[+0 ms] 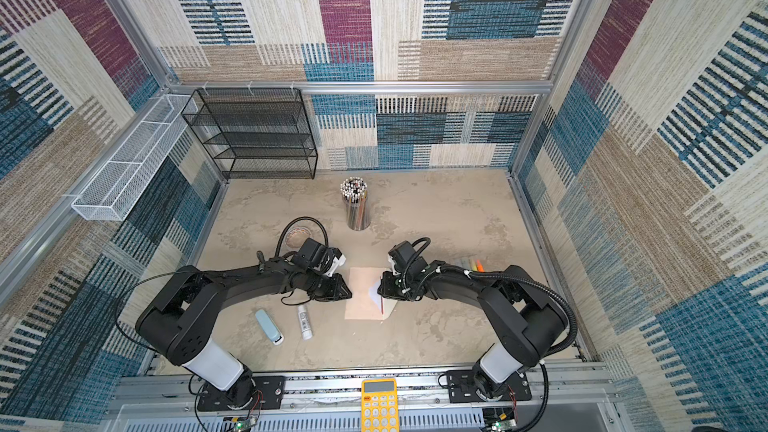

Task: Place the letter into the envelope and seal it
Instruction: 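Press the letter down inside the envelope with the right gripper while the left pins it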

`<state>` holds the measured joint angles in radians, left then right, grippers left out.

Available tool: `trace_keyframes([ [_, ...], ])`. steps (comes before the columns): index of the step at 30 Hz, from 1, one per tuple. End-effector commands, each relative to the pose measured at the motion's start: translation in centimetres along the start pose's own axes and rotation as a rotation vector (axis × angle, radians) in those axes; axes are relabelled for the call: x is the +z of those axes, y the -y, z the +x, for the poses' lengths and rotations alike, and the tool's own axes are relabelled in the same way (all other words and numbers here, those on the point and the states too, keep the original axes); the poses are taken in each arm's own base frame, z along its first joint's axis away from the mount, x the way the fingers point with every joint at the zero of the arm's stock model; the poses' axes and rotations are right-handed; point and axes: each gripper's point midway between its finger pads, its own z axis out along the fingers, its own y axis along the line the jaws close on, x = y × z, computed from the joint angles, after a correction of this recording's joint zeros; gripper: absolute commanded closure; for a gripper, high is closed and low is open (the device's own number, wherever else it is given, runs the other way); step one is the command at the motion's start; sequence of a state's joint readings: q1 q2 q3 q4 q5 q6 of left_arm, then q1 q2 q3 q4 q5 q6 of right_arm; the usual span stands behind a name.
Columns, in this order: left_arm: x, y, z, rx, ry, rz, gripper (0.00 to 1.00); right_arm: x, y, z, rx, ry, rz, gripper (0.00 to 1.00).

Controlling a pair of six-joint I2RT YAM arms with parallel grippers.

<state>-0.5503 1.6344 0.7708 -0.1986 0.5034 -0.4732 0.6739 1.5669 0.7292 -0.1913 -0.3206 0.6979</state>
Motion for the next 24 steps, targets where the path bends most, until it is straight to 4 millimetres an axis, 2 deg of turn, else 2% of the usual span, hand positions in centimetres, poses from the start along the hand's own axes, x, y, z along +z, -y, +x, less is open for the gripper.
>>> trace_keyframes([
  [1, -0.2, -0.5, 0.6, -0.013, -0.017, -0.024, 0.75, -0.2, 0.3, 0.4, -0.006, -0.007, 0.009, 0.75],
  [12, 0.2, -0.5, 1.1, -0.022, -0.031, -0.015, 0.74, 0.3, -0.1, 0.9, -0.004, -0.039, -0.021, 0.82],
  [24, 0.3, -0.3, 1.3, -0.021, -0.033, -0.010, 0.74, 0.8, -1.3, 0.7, -0.006, -0.045, -0.051, 0.83],
])
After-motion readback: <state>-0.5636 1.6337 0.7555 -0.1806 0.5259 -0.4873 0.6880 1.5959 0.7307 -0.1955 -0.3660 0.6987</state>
